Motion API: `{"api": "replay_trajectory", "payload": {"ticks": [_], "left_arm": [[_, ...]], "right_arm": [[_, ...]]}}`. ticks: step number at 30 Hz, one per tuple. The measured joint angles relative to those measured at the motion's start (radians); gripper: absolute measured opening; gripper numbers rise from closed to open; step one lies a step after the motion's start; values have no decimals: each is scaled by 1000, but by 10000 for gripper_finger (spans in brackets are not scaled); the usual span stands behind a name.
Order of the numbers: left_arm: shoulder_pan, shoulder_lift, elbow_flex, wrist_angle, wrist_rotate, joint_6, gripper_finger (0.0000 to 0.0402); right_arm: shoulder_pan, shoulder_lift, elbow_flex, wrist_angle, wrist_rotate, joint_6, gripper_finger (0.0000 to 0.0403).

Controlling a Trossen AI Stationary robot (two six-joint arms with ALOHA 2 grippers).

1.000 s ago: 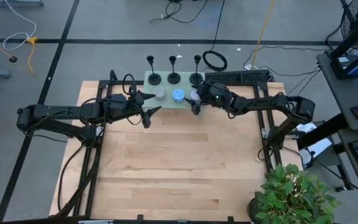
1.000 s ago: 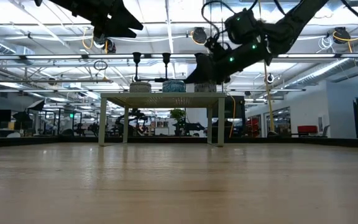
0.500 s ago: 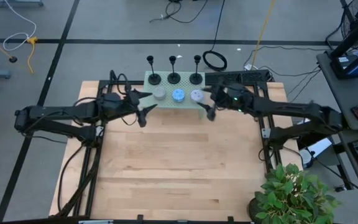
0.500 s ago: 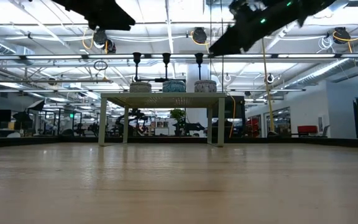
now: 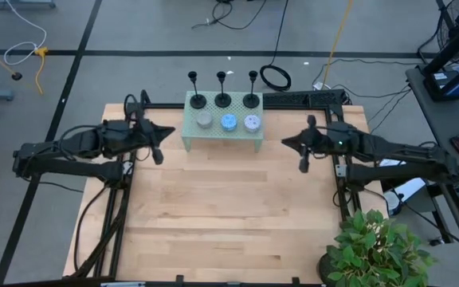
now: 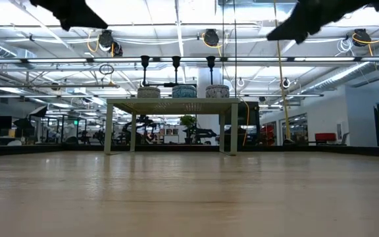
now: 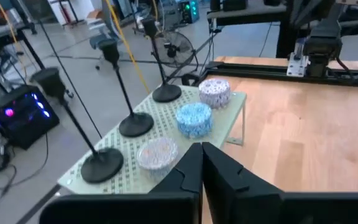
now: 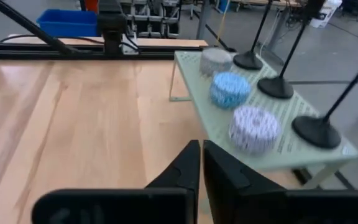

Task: Pick & Place candle stick holders
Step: Return to Home Position

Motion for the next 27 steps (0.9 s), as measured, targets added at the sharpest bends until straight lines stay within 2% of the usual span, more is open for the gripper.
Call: {"api": "replay_trajectory", "payload": {"ticks": [5, 8, 12, 17, 20, 24, 27], "left_arm": [[0, -53, -78, -7, 0, -45, 19], [0, -73, -159, 26, 1, -51, 12], [0, -75, -299, 195, 5, -36, 6], [0, -74, -472, 537, 176, 68, 19], [0, -75, -535, 680, 181, 95, 11], [0, -75, -587, 738, 153, 127, 6], [0, -75, -618, 749, 157, 86, 17]], "right_arm": [[5, -144, -133, -1, 1, 51, 9], [5, -232, -213, 15, 2, 49, 2], [5, -326, -308, 60, 0, 50, 2], [5, -424, -412, 59, 1, 84, 3], [5, -483, -464, 59, 2, 92, 3], [5, -562, -526, 94, 0, 92, 4], [5, -618, -575, 153, 0, 92, 4]]}}
